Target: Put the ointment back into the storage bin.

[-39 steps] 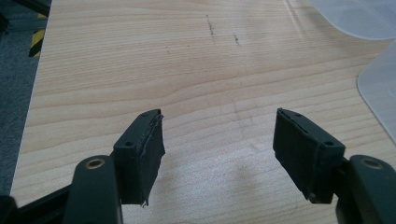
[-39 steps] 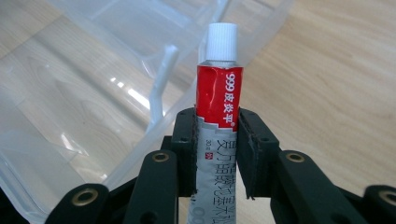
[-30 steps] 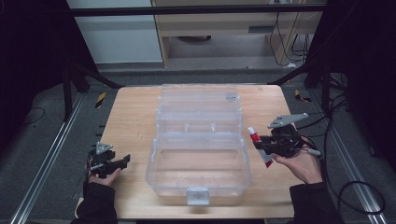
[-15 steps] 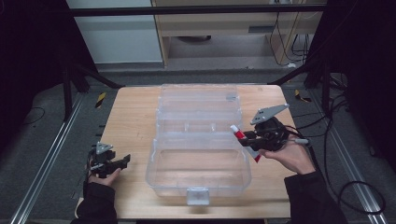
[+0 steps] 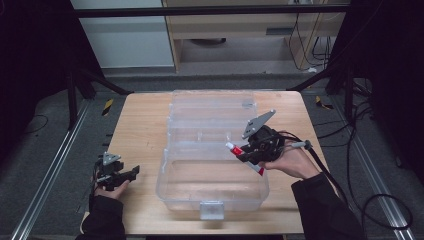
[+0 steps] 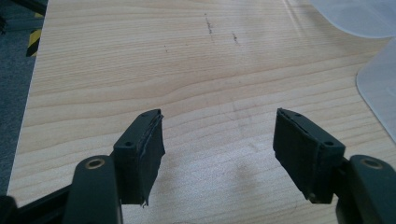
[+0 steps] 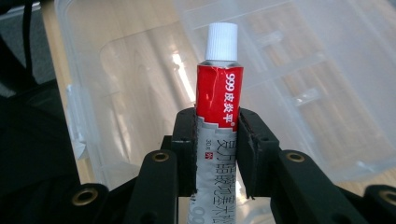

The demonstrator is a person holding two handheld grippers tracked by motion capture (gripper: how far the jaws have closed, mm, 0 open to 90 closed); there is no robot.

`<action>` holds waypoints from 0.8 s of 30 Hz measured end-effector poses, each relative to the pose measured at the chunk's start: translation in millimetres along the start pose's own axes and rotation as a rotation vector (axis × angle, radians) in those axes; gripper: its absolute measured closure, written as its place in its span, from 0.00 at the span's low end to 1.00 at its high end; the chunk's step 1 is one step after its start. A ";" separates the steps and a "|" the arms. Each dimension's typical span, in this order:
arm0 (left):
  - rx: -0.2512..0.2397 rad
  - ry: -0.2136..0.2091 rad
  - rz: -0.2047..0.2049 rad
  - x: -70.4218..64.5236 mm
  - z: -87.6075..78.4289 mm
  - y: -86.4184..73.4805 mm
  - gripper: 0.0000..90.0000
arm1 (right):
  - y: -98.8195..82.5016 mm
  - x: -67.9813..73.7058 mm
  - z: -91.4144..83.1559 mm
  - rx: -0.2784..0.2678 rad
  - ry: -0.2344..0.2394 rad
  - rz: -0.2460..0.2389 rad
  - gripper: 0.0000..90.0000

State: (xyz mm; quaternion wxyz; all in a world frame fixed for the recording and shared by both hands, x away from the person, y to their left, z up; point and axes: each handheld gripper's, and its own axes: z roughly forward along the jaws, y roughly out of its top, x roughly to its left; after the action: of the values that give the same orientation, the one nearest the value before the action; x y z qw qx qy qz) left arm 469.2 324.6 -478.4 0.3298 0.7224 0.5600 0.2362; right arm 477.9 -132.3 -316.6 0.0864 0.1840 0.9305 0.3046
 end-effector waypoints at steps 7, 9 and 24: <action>0.002 0.000 0.001 0.2 0.1 0.0 0.37 | 1.1 5.6 21.9 0.082 0.058 -0.056 0.78; -0.001 0.002 -0.001 0.3 -0.1 -0.1 0.37 | 0.9 6.9 27.6 0.094 0.073 -0.073 0.78; 0.000 0.001 0.000 0.3 0.0 -0.1 0.37 | -7.1 15.4 56.0 0.207 0.143 -0.168 0.78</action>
State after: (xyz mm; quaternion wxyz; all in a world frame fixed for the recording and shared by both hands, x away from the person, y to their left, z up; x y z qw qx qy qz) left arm 469.3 324.9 -478.5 0.3297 0.7223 0.5600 0.2366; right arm 477.0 -101.6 -366.4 0.0255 0.0912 0.9729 0.2110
